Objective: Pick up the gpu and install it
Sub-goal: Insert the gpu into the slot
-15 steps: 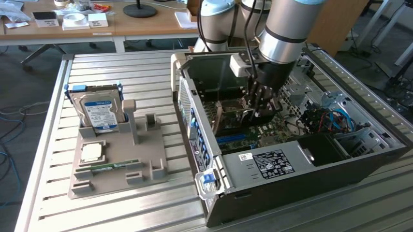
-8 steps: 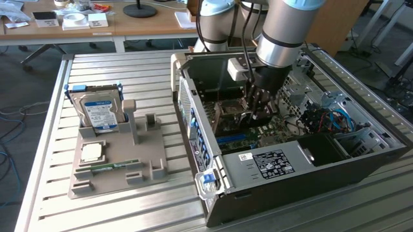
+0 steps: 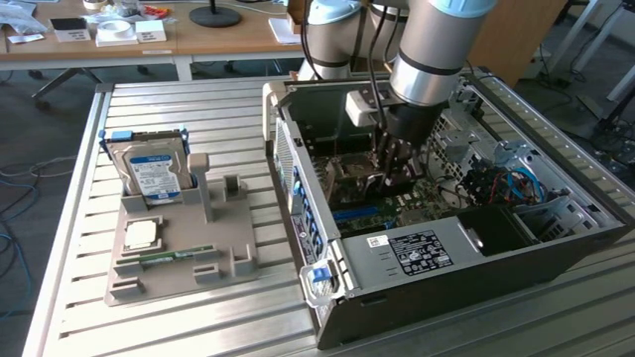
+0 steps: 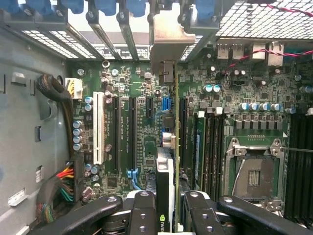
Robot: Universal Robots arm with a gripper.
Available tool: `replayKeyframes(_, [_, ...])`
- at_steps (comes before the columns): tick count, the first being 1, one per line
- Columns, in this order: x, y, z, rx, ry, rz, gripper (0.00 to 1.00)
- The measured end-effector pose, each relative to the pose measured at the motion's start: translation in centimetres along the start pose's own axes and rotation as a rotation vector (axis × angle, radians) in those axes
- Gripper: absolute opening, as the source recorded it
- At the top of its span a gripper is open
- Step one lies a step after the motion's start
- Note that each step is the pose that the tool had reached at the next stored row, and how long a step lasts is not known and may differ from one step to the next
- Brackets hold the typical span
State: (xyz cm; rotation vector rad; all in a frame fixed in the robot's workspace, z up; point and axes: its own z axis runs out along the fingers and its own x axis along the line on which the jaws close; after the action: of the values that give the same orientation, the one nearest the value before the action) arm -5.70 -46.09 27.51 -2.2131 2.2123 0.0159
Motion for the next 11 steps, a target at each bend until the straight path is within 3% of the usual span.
replayKeyframes(11, [0.02, 0.09, 0.45, 0.0001, -0.0001, 0.0, 0.27])
